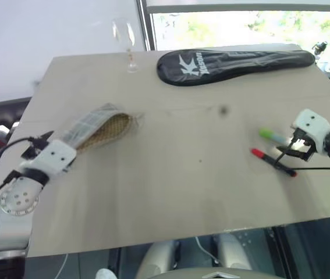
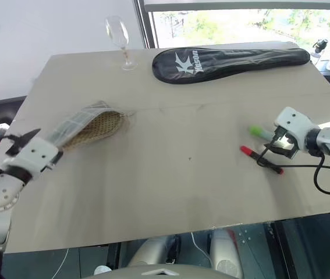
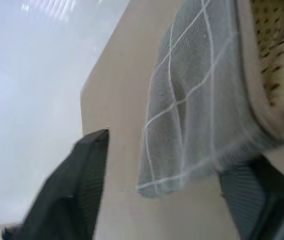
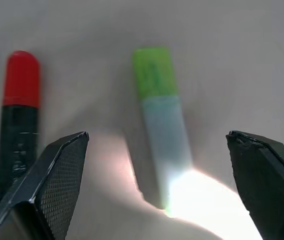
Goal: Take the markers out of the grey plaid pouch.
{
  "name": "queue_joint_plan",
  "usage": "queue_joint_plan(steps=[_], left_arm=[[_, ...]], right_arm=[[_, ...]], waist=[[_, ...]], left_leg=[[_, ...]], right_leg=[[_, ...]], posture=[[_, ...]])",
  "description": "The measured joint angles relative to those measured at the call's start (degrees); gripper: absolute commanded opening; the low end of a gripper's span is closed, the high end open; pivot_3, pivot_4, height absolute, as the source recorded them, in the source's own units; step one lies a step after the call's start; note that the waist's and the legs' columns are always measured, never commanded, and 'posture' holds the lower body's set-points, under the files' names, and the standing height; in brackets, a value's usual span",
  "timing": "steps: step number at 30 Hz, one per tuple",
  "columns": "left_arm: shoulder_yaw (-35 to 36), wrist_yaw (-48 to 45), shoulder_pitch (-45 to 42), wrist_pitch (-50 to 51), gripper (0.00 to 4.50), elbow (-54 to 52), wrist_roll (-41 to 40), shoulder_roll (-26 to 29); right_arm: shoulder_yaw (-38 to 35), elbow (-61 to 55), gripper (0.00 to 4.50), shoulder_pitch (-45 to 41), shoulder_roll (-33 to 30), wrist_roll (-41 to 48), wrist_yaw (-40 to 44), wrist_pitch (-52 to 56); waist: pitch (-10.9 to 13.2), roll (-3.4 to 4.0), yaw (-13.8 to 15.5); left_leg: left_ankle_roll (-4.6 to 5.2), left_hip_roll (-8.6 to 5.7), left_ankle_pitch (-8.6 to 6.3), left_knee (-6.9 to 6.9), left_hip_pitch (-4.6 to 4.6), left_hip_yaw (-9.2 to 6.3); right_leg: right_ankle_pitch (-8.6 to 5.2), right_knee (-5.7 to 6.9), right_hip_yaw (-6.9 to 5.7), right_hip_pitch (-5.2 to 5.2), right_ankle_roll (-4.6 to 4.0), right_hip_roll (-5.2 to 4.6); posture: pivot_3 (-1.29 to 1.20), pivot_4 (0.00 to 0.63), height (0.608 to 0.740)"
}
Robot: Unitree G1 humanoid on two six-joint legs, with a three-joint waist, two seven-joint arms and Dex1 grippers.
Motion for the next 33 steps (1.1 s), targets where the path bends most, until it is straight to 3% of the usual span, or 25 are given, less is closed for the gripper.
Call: queue_joint_plan(steps=[5,14,20,26,33], left_arm=[[3.7,-6.5,8.2,4.8,4.33,-4.3,-12.4,-5.8],[10.4,-25.1,28.8,16.2,4.33,-16.5,-37.8,-8.8],[9.8,-28.1,33.1,16.1,4.33,-19.6,-40.2,-10.4],[6.3,-25.6,30.9,15.5,4.33,-22.6,-38.0,-11.4],[3.1,-25.5,33.0,14.6,4.33,-26.2,-38.0,-13.5]], right_arm=[[-4.2,-3.1,4.50,6.2,-1.4,3.6,0.8,3.0],[-18.7,-8.3,4.50,20.9,0.5,14.7,5.2,3.6],[-25.1,-11.5,4.50,31.8,7.8,24.5,9.6,3.1],[-24.0,-12.9,4.50,36.2,18.3,26.5,10.1,-5.3],[-22.1,-14.5,4.50,38.0,19.4,26.6,9.8,-8.3]], waist=[[0.0,-0.02,0.2],[0.0,-0.01,0.9],[-0.1,-0.06,1.7],[-0.1,-0.08,1.2],[-0.1,-0.08,1.3]], left_leg=[[0.02,0.01,-0.02,0.01,0.06,-0.01],[0.34,0.06,-0.22,0.01,0.31,0.02],[0.41,0.08,-0.27,0.03,0.38,-0.06],[0.19,0.06,-0.35,0.06,0.48,0.03],[0.20,0.08,-0.39,0.04,0.49,0.07]], right_leg=[[0.00,-0.03,0.00,0.11,0.00,-0.02],[-0.02,-0.05,-0.01,0.38,0.00,-0.03],[-0.04,-0.11,-0.17,0.56,-0.01,-0.06],[-0.03,-0.10,-0.03,0.61,0.01,-0.03],[-0.04,-0.10,-0.01,0.60,0.01,-0.03]], posture=[[0.00,0.150,0.740],[0.00,0.150,0.740],[0.00,0.150,0.740],[0.00,0.150,0.740],[0.00,0.150,0.740]])
